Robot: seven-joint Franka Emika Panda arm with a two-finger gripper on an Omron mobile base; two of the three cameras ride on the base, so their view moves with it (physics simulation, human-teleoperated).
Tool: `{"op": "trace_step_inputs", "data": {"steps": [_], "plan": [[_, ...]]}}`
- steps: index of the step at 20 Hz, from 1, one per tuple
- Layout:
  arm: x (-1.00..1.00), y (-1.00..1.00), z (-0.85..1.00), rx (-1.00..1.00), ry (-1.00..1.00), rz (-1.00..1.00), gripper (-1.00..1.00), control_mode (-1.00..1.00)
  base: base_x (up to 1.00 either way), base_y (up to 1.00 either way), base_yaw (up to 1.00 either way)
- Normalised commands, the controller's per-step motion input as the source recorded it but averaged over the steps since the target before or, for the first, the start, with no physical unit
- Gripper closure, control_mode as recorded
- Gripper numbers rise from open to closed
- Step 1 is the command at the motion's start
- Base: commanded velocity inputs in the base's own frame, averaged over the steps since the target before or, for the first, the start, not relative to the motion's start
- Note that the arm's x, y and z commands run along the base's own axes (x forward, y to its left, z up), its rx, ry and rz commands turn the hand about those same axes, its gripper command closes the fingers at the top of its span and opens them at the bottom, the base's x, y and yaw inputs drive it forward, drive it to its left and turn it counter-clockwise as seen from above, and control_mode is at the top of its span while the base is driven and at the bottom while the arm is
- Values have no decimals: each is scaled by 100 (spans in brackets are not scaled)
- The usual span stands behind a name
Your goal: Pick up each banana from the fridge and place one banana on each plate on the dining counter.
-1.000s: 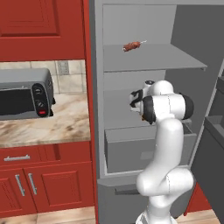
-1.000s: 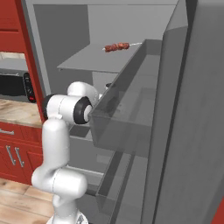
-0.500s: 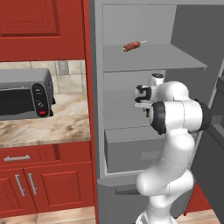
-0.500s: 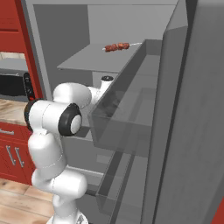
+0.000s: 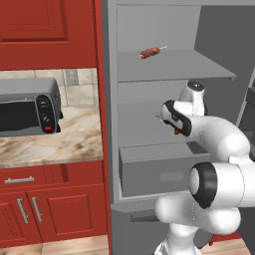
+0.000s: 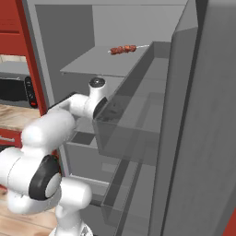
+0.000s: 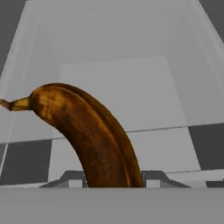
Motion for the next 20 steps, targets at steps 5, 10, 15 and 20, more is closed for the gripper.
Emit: {"op": "trace_step_inputs", "data": {"steps": [5,10,15,20], "plan": [[-100,28,91,-15,-32,13,100,-100,0,0,0],[-100,29,100,-7,-10,6,100,-100,0,0,0],[-91,17,100,0,0,5,100,-100,0,0,0],[-75,5,99,0,3,1,100,-100,0,0,0]]}}
